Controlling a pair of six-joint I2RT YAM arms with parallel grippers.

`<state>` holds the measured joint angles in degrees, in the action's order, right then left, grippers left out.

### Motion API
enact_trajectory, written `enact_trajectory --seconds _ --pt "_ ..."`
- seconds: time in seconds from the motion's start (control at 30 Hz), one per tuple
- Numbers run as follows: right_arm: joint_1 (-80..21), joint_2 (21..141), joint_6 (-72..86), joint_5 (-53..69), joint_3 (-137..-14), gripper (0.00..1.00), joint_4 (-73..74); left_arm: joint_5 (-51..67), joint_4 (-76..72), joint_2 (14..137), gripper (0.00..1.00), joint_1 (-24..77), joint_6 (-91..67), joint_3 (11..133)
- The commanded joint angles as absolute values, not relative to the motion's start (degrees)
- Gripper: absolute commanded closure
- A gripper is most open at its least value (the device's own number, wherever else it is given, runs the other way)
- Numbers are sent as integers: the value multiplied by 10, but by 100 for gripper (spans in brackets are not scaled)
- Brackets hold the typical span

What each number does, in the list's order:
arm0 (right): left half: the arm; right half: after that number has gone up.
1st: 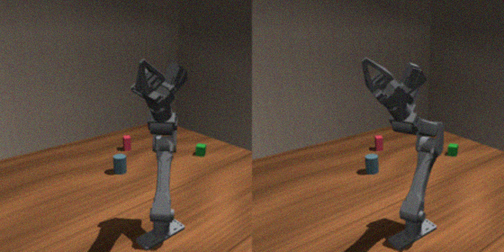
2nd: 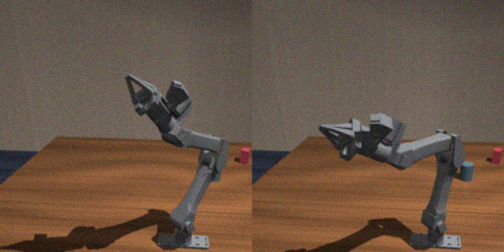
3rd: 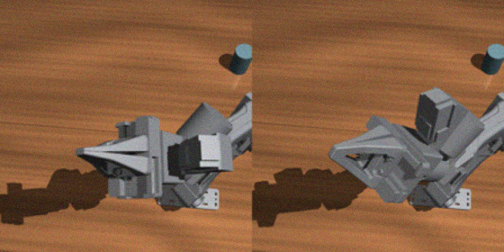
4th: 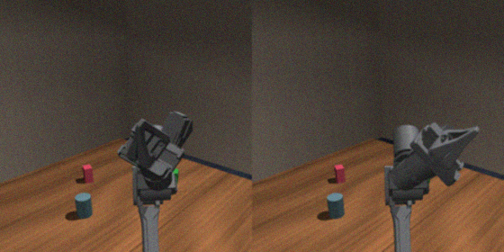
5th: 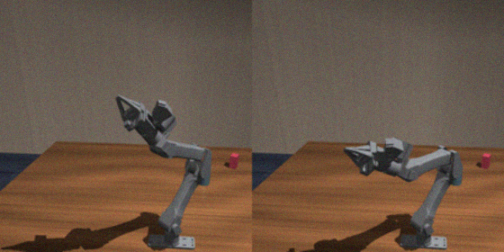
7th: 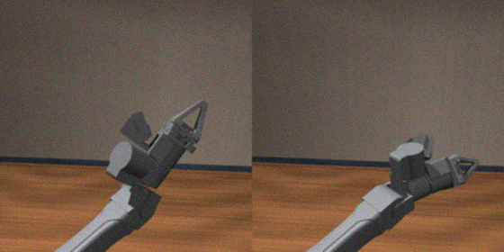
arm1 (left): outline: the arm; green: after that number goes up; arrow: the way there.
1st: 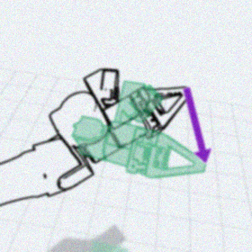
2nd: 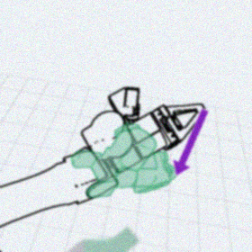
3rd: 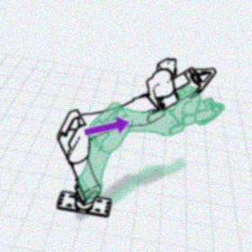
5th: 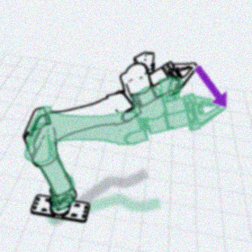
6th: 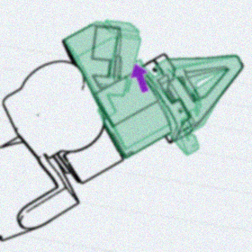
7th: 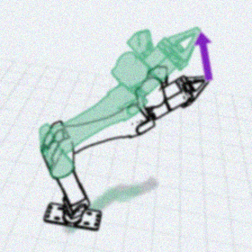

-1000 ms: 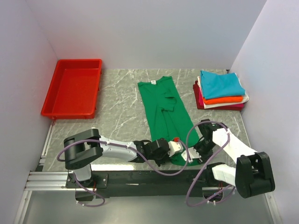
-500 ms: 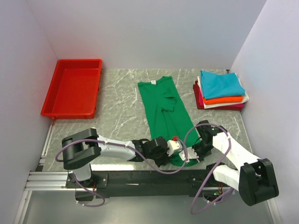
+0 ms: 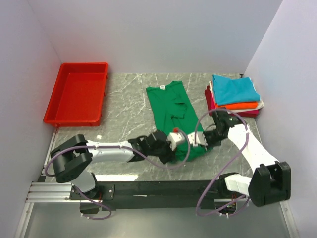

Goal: Fold and stack the t-shirts
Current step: Fold the tshirt

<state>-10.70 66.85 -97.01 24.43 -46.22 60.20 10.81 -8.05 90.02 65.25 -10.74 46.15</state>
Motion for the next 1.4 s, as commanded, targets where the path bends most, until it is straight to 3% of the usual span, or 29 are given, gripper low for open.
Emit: enact_trajectory --seconds 0.0,0.4,0.63,0.9,0.93,1.0,1.03,1.07,1.13,1.23,1.37 --pt "-101 713 -912 279 -528 100 578 148 -108 866 93 591 -98 470" --pt "-102 969 -774 307 -798 100 493 250 -64 932 95 383 -62 585" --pt "-104 1078 -737 295 -916 100 472 272 -17 1024 94 338 -39 675" --pt "-107 1140 -701 277 -962 100 448 266 18 1070 94 309 -36 728" --pt "-108 1142 -689 269 -962 95 421 260 16 1073 89 306 -39 729" --pt "-110 1138 -609 251 -951 67 361 208 8 1078 73 298 -61 734" --pt "-111 1134 -568 237 -934 51 270 175 5 1078 51 295 -71 745" --pt "-111 1126 -504 210 -930 40 235 113 8 1078 43 293 -85 754" --pt "-107 1118 -452 193 -924 39 171 60 6 1061 33 287 -83 773" --pt "-98 1086 -405 187 -901 38 149 18 -35 1004 27 286 -27 757" --pt "-77 1012 -512 319 -832 38 241 96 -25 922 27 288 69 702"
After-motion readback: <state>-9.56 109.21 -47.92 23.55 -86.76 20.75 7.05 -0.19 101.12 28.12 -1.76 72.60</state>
